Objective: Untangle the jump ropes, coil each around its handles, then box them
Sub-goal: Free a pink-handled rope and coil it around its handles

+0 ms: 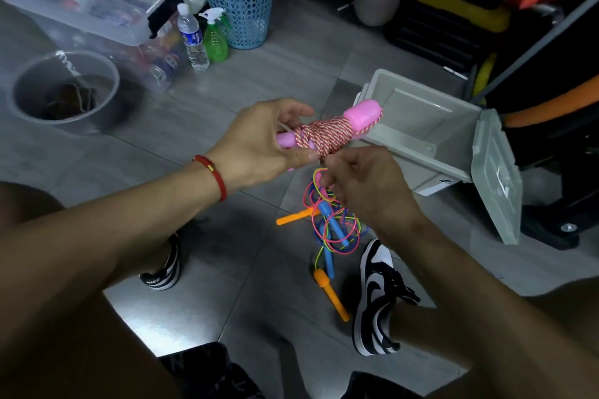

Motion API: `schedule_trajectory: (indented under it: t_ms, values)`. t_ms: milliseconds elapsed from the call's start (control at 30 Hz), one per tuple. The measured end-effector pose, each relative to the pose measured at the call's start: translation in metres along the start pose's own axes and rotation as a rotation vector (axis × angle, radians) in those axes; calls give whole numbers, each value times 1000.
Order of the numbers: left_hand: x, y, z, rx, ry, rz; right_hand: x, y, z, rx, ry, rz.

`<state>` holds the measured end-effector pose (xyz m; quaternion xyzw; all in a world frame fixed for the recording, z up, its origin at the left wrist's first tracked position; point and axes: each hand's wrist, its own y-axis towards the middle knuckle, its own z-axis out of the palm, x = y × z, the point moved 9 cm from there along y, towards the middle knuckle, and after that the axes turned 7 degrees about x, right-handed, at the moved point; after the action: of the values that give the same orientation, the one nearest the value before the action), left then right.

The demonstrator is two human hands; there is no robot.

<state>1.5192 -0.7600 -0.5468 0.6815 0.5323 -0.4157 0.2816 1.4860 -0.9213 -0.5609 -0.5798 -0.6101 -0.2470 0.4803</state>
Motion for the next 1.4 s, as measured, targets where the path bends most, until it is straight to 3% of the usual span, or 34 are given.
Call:
schedule_trajectory:
  t_ms: [133, 233, 300, 400, 533, 600, 700, 767, 967, 1033, 1100, 1233, 1400]
  values:
    - [-18, -1, -1, -41, 187, 103, 38, -15, -10, -278, -766, -272]
    - [-28, -2, 2, -9, 264, 193, 53, -22, -1, -334, -933, -450]
    - [-33, -2, 1, 6, 294, 230, 51, -23, -5, -321, -827, -460]
    - [-39, -5, -2, 24, 257, 269, 40, -19, -19, -283, -449, -353]
    - [-30, -4, -7, 50, -11, 198, 27, -10, -21, -107, 118, -189]
    - [-26, -3, -9, 70, -96, 168, 25, -8, -20, -44, 266, -135]
    - [-26, -3, -13, 94, -107, 146, 27, -10, -14, 29, 276, -125]
    - [-25, -3, -13, 121, -128, 128, 33, -11, -13, 52, 154, -177]
    - [-23, -4, -7, 191, -167, 78, 64, -26, -12, -80, -586, -486]
    - [-23, -4, -7, 202, -213, 59, 69, -29, -10, -136, -724, -535]
    - [-24, -4, -9, 203, -300, 50, 71, -29, -16, -176, -663, -506]
    - [-28, -5, -7, 202, -480, 31, 62, -26, -22, -178, -286, -379]
    - [-29, -11, 19, 273, -795, -15, 58, -25, -25, -187, 101, -362]
